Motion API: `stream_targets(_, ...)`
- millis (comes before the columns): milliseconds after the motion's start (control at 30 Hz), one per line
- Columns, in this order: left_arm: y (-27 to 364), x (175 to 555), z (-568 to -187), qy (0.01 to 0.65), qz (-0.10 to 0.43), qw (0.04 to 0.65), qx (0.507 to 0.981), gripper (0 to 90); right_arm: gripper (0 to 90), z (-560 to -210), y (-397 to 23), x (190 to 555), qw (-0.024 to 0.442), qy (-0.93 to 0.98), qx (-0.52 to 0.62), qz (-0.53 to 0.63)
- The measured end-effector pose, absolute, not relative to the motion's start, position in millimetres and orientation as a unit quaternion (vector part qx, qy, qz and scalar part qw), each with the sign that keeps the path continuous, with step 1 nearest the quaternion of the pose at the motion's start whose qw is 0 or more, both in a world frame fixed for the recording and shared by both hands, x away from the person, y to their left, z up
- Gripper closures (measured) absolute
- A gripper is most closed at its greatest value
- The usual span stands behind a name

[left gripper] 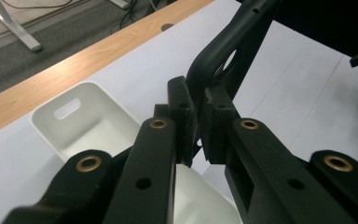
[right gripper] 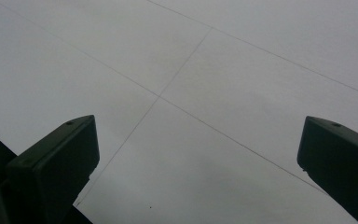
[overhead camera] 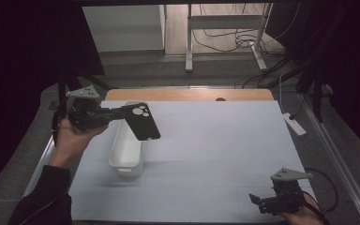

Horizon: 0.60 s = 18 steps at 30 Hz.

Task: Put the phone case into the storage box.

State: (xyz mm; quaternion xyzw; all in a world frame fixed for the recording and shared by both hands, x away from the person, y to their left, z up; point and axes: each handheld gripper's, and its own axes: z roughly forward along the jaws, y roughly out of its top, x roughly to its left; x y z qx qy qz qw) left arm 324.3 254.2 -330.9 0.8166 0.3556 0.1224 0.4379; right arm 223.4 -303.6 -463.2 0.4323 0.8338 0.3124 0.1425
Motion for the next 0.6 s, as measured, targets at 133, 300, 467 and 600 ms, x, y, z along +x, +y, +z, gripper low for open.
stream_targets(133,260.1,324.8,-329.0,0.360,0.129,0.433,0.817,83.8,0.0,-463.3,-303.3,223.5,0.142,0.835,0.432,0.311)
stream_targets(300,267.6,326.0,-329.3,0.366,0.136,0.427,0.816,83.8,0.0,-463.4,-303.4,223.6,0.141,0.835,0.432,0.311)
stream_targets(467,275.9,328.4,-332.8,0.374,0.142,0.419,0.815,83.8,0.0,-463.4,-303.4,223.6,0.141,0.835,0.432,0.311)
stream_targets(600,283.4,330.1,-336.3,0.381,0.147,0.413,0.814,83.7,0.0,-463.3,-303.4,223.5,0.141,0.835,0.432,0.311)
